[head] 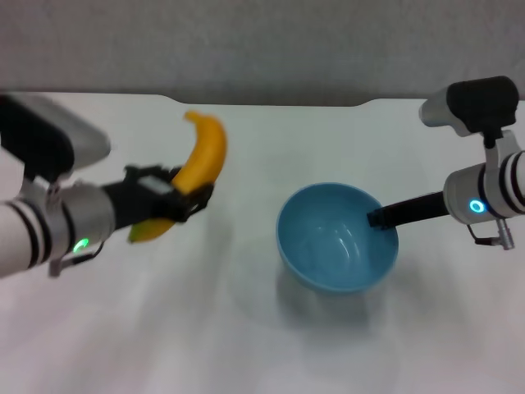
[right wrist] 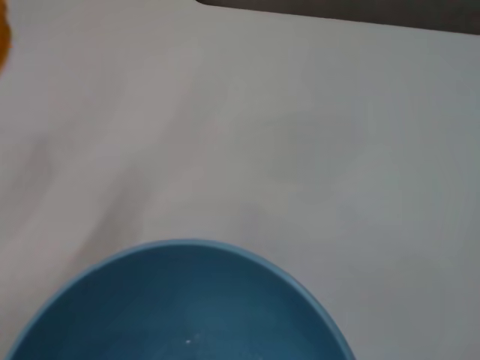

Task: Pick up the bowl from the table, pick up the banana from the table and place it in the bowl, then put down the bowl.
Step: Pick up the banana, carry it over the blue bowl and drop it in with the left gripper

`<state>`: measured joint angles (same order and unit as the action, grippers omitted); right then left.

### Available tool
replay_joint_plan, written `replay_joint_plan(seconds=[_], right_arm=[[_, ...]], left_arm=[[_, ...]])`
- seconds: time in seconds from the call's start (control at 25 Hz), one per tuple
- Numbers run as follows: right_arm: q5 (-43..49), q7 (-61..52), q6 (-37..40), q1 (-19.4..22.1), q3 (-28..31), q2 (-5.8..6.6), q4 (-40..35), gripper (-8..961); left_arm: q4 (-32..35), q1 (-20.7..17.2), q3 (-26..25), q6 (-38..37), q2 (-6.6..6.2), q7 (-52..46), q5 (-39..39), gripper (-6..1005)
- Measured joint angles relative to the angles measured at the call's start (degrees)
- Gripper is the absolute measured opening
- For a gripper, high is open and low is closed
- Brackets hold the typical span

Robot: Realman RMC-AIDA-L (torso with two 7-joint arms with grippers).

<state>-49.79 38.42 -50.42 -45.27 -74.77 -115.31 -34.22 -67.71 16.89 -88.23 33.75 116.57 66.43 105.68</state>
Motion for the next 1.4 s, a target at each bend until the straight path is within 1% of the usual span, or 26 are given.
replay_joint_plan(seconds=[0.16,0.4,0.56,0.76,1.0,1.2,1.4], right_arm=[[-0.5,-1.0,1.0,-2.4,-0.1,-0.13,3.0,71],[-0.8,-2.1,1.4,-5.2,-0.1,-0.44,5.8,73],[-1.3,-2.3,2.5,-6.8,-0.3,-0.59,7.7,74],[-4.6,-2.4,2.8,-8.3,-2.6,-0.64,8.5,76],[-7.9,-2.5,2.8,-9.3,-5.7,-0.57,8.2,78],[-8.1,-3.0,2.8,-9.4,-6.1,-0.53,8.1,79],[-8.1,-3.3,2.7,-9.4,-6.0,-0.48,8.1,81]], left_arm=[[-5.0,0.0,0.6,0.3,0.15,-2.7,-1.8,497],[-6.8,1.2,1.2,0.7,0.15,-2.4,-9.3,497],[-6.9,2.4,3.4,0.3,0.19,-1.5,-10.9,497],[-5.9,3.8,7.6,-2.5,0.35,-1.4,-11.3,497],[-2.9,4.9,12.1,-8.5,0.43,-0.5,-15.5,497],[-0.4,5.6,13.8,-11.8,0.42,1.1,-20.1,496],[2.1,5.6,14.4,-12.6,0.43,5.4,-26.9,496]])
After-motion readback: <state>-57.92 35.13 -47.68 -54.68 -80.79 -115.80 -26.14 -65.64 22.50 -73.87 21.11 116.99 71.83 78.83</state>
